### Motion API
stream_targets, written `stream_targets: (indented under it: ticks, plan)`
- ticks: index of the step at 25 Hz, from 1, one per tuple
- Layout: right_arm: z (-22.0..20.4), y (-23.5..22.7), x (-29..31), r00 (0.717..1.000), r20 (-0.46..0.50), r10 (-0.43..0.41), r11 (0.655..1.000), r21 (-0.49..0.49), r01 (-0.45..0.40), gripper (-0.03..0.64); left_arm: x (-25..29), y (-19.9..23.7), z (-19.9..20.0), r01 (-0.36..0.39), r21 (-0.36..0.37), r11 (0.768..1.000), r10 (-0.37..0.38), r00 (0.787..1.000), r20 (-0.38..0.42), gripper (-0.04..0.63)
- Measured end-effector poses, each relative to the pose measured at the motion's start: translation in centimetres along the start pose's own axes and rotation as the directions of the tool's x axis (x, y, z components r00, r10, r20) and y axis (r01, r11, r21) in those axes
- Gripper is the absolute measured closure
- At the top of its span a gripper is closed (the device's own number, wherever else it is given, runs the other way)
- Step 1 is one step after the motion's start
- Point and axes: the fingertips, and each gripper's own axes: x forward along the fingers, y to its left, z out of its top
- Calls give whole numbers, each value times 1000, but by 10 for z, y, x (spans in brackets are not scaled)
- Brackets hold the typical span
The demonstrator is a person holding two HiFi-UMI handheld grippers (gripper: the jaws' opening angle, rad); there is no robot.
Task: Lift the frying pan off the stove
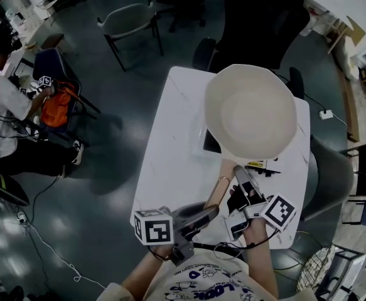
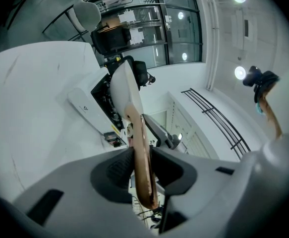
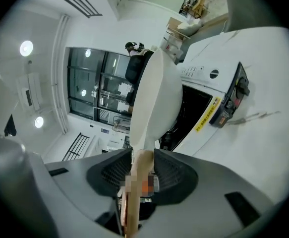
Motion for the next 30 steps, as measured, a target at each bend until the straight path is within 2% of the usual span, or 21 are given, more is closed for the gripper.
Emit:
stream_targets:
  ticks: [10,21,30]
  plan:
    - [-5,-6,17,999,-33,-4,999,48,6,456,-2,3,0,-22,17,1000,22,1000,-20,477]
    - [-4,-7,30,999,-48,15,996,91,-11,448,0,0,-2,-7,2,1000,7,1000,-14,477]
    - [-7,-6,38,992,-116,48,994,102,-36,448,-1,2,-1,-12,5,1000,12,1000,-10,477]
